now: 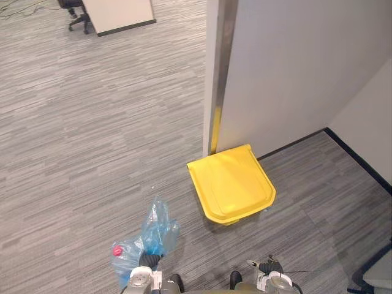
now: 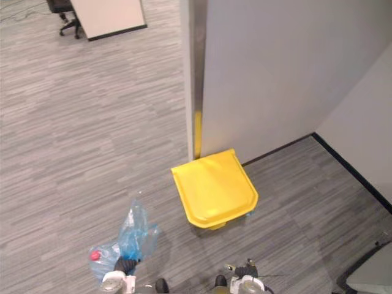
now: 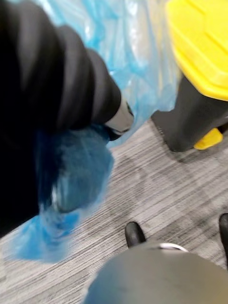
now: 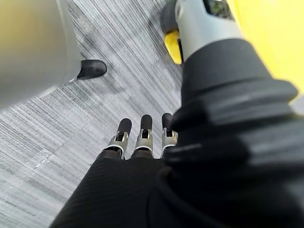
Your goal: Gather rubbish on tea table into small bin, then transfer packed bag to large trash can.
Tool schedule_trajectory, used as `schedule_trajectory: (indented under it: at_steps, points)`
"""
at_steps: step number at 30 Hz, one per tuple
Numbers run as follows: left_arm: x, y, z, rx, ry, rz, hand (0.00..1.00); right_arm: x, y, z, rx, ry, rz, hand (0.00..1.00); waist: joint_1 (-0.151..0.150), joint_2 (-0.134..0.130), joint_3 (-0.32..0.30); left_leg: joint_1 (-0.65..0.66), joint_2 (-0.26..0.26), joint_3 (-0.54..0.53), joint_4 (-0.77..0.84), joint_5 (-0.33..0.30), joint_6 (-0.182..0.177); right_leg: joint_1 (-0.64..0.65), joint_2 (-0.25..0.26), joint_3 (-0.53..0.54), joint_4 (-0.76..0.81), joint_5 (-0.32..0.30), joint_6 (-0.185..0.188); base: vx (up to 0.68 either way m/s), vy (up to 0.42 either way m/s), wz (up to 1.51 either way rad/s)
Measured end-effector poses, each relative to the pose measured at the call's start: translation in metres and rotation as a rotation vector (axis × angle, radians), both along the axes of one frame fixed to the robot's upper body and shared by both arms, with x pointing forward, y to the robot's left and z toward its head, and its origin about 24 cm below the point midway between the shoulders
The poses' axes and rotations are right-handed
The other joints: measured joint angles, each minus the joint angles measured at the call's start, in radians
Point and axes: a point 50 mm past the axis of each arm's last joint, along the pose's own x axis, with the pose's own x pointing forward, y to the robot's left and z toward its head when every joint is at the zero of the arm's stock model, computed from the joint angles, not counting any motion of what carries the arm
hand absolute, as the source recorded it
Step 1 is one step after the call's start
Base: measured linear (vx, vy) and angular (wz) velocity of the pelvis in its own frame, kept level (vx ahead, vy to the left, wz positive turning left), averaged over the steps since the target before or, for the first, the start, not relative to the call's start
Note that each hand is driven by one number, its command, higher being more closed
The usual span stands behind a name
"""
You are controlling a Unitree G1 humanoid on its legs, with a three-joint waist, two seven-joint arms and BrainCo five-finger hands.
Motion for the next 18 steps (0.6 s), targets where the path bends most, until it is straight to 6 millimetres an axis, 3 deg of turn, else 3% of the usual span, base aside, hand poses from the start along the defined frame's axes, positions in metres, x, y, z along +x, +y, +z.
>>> schedule_trajectory:
  at_steps: [2, 4, 6, 7, 8, 9, 10, 11, 12, 15, 16, 18]
  points:
    - [0.000, 0.001, 0.000, 0.003, 0.002, 0.000, 1.00, 0.005, 0.000, 0.003, -0.006, -0.026, -0.001, 0.00, -0.023, -0.004, 0.009, 0.038, -0.002, -0.019, 0.011, -0.021, 0.008, -0.068, -0.013, -0.042, 0.110, -0.055, -0.019, 0.00, 0.041, 0.18]
    - [0.002, 0.001, 0.001, 0.002, -0.004, 0.002, 1.00, 0.004, 0.001, 0.003, -0.006, -0.027, 0.006, 0.00, -0.019, -0.013, 0.016, 0.056, 0.007, -0.028, 0.019, -0.041, 0.012, -0.120, 0.000, -0.095, 0.072, -0.053, -0.029, 0.08, 0.025, 0.18]
    - [0.005, -0.001, 0.002, -0.008, -0.013, 0.007, 1.00, 0.009, 0.000, 0.005, -0.009, -0.042, 0.005, 0.00, -0.019, -0.009, 0.027, 0.059, 0.029, -0.042, 0.040, -0.065, 0.006, -0.176, 0.025, -0.136, -0.061, 0.012, -0.038, 0.17, -0.028, 0.23]
    - [0.006, -0.002, 0.002, -0.014, -0.017, 0.014, 1.00, 0.012, -0.001, 0.006, -0.011, -0.051, 0.004, 0.00, -0.019, -0.011, 0.034, 0.066, 0.039, -0.048, 0.056, -0.085, -0.007, -0.195, 0.035, -0.153, -0.191, 0.083, -0.035, 0.26, -0.104, 0.28]
    - [0.009, -0.002, 0.003, -0.013, -0.026, 0.014, 1.00, 0.012, -0.001, 0.007, -0.016, -0.060, 0.002, 0.00, -0.019, -0.023, 0.046, 0.073, 0.037, -0.054, 0.078, -0.108, -0.023, -0.192, 0.035, -0.160, -0.290, 0.122, -0.025, 0.29, -0.140, 0.34]
    - [0.012, -0.001, 0.004, -0.012, -0.034, 0.018, 1.00, 0.013, -0.001, 0.008, -0.017, -0.065, 0.001, 0.00, -0.018, -0.035, 0.060, 0.089, 0.034, -0.061, 0.101, -0.131, -0.038, -0.184, 0.031, -0.153, -0.329, 0.120, -0.022, 0.34, -0.207, 0.32]
    - [0.016, 0.000, 0.005, -0.013, -0.043, 0.029, 1.00, 0.010, -0.003, 0.008, -0.022, -0.057, 0.000, 0.00, -0.016, -0.043, 0.070, 0.109, 0.040, -0.078, 0.147, -0.176, -0.067, -0.166, 0.029, -0.155, -0.330, 0.136, -0.045, 0.38, -0.205, 0.06]
    - [0.021, -0.008, 0.007, -0.037, -0.058, 0.032, 1.00, 0.017, -0.007, 0.011, -0.033, -0.070, -0.001, 0.00, -0.004, -0.001, 0.086, 0.112, 0.074, -0.098, 0.165, -0.196, -0.070, -0.172, 0.056, -0.159, -0.278, 0.104, -0.040, 0.37, -0.195, 0.05]
    - [0.025, -0.014, 0.009, -0.051, -0.072, 0.027, 1.00, 0.021, -0.011, 0.014, -0.043, -0.094, -0.012, 0.00, -0.004, 0.023, 0.097, 0.108, 0.088, -0.118, 0.165, -0.197, -0.073, -0.194, 0.070, -0.148, -0.224, 0.066, -0.032, 0.34, -0.159, 0.21]
    - [0.037, -0.020, 0.014, -0.062, -0.104, 0.012, 1.00, 0.024, -0.013, 0.019, -0.046, -0.130, -0.042, 0.00, -0.012, 0.009, 0.110, 0.129, 0.085, -0.189, 0.164, -0.200, -0.068, -0.277, 0.058, -0.134, 0.033, -0.070, -0.030, 0.30, -0.196, 0.37]
    - [0.042, -0.019, 0.016, -0.059, -0.119, 0.009, 1.00, 0.026, -0.012, 0.020, -0.045, -0.137, -0.031, 0.00, 0.002, 0.011, 0.111, 0.125, 0.098, -0.205, 0.165, -0.200, -0.068, -0.295, 0.061, -0.152, 0.068, -0.096, -0.035, 0.22, -0.175, -0.02]
    - [0.047, -0.018, 0.018, -0.057, -0.132, 0.014, 1.00, 0.032, -0.010, 0.022, -0.041, -0.153, -0.015, 0.00, 0.002, 0.019, 0.110, 0.086, 0.129, -0.222, 0.176, -0.181, -0.080, -0.299, 0.067, -0.196, 0.047, -0.098, -0.032, 0.10, -0.142, 0.21]
